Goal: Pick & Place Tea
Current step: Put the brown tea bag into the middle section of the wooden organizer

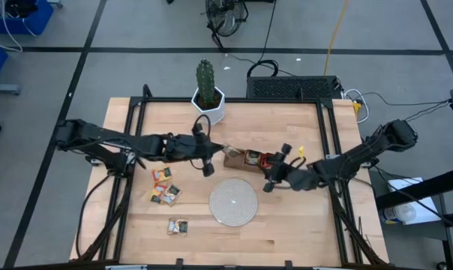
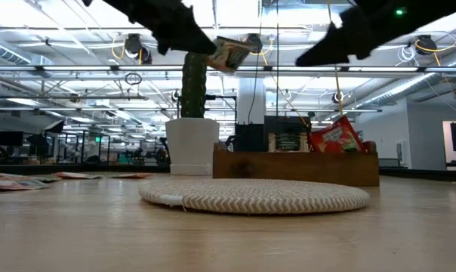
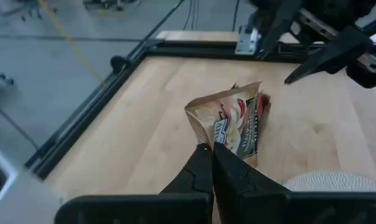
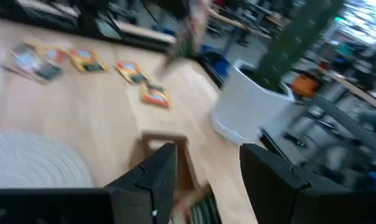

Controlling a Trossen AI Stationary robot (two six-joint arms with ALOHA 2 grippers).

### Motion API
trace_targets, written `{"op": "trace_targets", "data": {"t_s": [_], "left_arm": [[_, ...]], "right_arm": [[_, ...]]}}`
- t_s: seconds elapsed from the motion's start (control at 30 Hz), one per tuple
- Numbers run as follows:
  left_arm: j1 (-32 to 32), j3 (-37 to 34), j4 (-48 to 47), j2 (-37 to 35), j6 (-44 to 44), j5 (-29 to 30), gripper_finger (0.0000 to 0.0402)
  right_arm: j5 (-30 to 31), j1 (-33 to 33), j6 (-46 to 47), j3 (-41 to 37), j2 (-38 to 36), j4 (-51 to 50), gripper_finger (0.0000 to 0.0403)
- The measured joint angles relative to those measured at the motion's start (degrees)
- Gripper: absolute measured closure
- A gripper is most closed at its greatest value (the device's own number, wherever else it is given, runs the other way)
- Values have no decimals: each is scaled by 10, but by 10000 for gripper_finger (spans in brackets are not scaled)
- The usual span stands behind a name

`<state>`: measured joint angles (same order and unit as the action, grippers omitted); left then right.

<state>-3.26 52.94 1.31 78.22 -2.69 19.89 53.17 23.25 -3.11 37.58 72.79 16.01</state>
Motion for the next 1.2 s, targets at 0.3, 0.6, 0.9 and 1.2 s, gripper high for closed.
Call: {"op": "trace_targets", "data": {"t_s": [0.3, 0.6, 0.9, 1.2], "left_arm": [[-16, -1, 156, 78, 68, 23, 401], [-27, -1, 215, 80, 127, 44, 401], [-27, -1, 209, 79, 134, 56, 401], [-27, -1, 199, 79, 131, 61, 401]], "right_arm": [[-200, -95, -33, 0, 0, 129, 243], [-250, -139, -11, 0, 12, 151, 243], [-249, -142, -38, 0, 23, 176, 245], [-248, -142, -61, 0, 23, 184, 318]]}}
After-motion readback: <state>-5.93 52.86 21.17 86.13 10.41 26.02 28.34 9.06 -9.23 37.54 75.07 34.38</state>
